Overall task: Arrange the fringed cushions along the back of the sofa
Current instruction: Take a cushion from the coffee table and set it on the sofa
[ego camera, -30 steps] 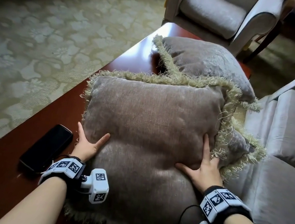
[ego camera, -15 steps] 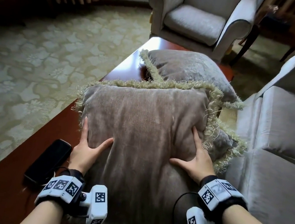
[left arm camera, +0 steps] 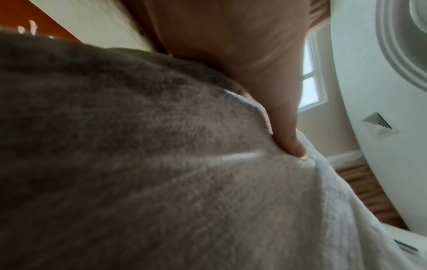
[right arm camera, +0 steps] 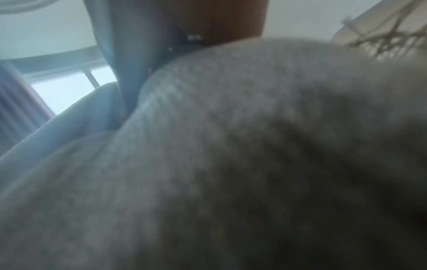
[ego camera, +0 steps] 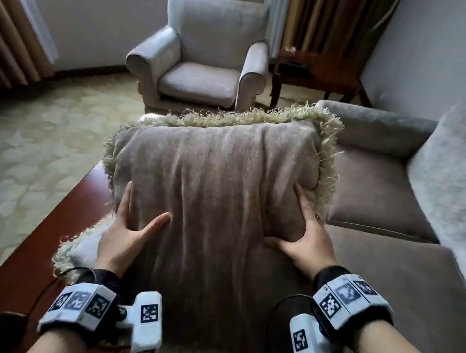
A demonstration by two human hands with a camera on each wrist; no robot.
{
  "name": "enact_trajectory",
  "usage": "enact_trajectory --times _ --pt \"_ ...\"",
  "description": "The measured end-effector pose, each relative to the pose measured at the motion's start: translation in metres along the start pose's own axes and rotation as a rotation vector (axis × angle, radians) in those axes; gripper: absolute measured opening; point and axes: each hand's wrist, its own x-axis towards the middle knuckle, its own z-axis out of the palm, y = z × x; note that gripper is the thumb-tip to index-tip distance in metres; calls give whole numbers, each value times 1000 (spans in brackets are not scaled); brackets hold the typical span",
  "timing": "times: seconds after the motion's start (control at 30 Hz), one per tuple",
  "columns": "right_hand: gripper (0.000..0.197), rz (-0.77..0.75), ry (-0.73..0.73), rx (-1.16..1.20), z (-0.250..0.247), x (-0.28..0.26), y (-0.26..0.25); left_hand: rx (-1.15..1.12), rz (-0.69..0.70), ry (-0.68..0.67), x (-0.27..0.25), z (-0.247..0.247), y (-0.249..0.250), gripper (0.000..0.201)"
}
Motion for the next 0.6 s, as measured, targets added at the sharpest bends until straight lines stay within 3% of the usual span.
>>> enact_trajectory --times 0.2,0.47,0.6 --pt "116 85 276 38 -129 -23 77 -30 182 -227 -8 127 97 103" --pt "112 234 560 95 -293 -81 208 36 359 -501 -69 347 214 101" --pt "111 385 722 75 -355 -119 265 40 434 -693 -100 457 255 114"
